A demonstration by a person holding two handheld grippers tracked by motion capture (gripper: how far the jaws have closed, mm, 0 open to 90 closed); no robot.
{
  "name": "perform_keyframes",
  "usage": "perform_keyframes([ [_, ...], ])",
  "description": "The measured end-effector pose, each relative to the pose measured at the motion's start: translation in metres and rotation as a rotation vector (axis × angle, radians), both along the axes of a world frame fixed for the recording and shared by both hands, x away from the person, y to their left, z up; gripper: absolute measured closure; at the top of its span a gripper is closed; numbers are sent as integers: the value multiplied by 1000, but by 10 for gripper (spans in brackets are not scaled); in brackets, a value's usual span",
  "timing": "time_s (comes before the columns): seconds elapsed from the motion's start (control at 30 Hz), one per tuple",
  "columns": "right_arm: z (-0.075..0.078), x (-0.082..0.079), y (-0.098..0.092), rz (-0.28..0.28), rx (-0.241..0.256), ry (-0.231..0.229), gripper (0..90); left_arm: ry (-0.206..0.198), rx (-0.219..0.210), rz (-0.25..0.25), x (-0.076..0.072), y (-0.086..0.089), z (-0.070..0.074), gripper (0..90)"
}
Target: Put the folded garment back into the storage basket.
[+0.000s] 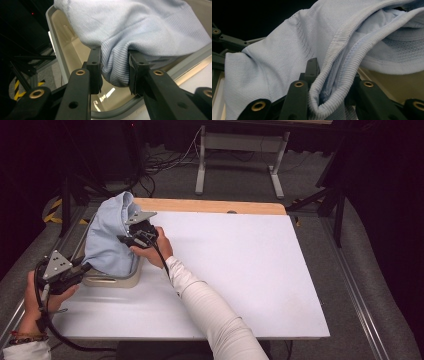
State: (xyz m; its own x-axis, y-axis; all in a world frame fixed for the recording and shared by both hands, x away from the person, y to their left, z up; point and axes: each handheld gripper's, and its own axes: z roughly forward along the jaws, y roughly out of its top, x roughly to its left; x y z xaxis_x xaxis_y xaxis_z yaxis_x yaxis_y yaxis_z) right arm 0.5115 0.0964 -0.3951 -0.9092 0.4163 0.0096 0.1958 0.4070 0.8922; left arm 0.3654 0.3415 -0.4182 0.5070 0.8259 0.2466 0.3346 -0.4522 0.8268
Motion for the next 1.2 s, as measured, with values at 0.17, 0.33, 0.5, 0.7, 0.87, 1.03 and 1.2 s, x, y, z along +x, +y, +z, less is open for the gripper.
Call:
perform_keyframes([
  [0.17, -9, 0, -4, -12, -7, 27, 716, 3, -43, -9, -2, 6, 2, 565],
  [0.33, -14, 1, -6, -12, -12, 50, 716, -36, -131, -26, -7, 13, 10, 498],
  [0.5, -16, 1, -6, 6, -9, 59, 717, -62, -168, 1, -10, 14, 17, 468],
  [0.7, -19, 1, -3, 36, -22, 81, 708, -61, -118, 7, -6, 4, 16, 428],
  [0.87, -22, 1, -4, 45, -45, 101, 646, -55, -95, 17, -2, -2, 15, 407],
  [1.03, -21, -1, -10, 31, -53, 92, 549, -56, -84, 18, 1, -8, 15, 381],
  [1.2, -12, -10, -24, 24, -56, 33, 444, -59, -87, 13, 2, -14, 16, 354],
])
